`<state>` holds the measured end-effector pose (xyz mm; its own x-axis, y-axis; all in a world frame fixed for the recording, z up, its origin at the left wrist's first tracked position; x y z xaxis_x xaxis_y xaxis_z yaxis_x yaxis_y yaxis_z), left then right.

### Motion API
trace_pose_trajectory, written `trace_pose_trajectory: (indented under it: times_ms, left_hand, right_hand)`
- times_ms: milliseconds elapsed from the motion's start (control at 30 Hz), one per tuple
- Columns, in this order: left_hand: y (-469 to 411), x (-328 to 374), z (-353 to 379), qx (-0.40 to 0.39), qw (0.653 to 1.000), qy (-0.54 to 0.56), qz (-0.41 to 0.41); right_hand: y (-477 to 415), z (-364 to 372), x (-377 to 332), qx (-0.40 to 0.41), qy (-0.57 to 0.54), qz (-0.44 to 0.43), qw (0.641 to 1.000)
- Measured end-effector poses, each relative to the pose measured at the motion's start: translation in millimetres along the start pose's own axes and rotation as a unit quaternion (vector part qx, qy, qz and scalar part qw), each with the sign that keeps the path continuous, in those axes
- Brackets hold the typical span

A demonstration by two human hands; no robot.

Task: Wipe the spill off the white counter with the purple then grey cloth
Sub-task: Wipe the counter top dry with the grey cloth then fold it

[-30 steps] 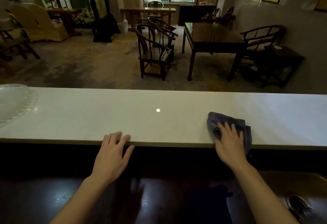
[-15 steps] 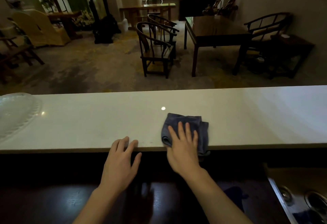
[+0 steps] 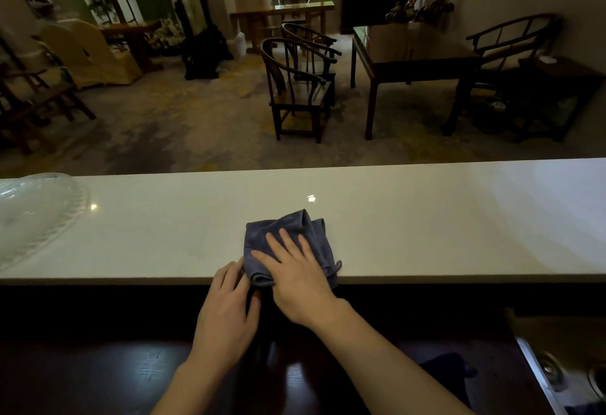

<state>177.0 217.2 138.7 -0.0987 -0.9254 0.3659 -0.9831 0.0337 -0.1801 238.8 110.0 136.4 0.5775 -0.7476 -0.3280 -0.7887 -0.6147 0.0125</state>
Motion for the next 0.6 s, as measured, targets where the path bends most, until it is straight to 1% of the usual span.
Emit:
trace_pose_trajectory:
  times_ms: [133, 233, 367, 600]
  left_hand:
    - [-3.0, 1.1, 3.6, 0.015, 0.999, -0.029, -0.002]
    - [-3.9, 1.3, 3.8, 0.023, 0.999, -0.046, -0.004]
    - [-4.0, 3.8, 3.5, 0.018, 0.998, -0.059, -0.004]
    - [-8.0, 6.2, 4.1, 0.0, 0.997, -0.076, -0.016]
  right_hand:
    - [1.0, -11.7, 19.4, 0.007, 0.019, -0.026, 0.999]
    - [3.7, -22.4, 40.1, 0.018, 0.009, -0.014, 1.0]
    - [14.1, -35.3, 72.6, 0.041, 0.005, 0.022, 0.999]
    - [46.3, -56.8, 132.7, 0.088, -0.016, 0.123, 0.988]
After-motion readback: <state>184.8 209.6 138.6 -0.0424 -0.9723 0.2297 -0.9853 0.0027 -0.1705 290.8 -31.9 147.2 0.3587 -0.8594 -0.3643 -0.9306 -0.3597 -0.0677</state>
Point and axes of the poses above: each hand's wrist, its own y-axis away from the middle knuckle, its own z-axis out of the palm, x = y × z, the point moved 7 cm from there along -y, towards the middle knuckle, and after that the axes turned 6 degrees about -x, right-handed, at the moved point
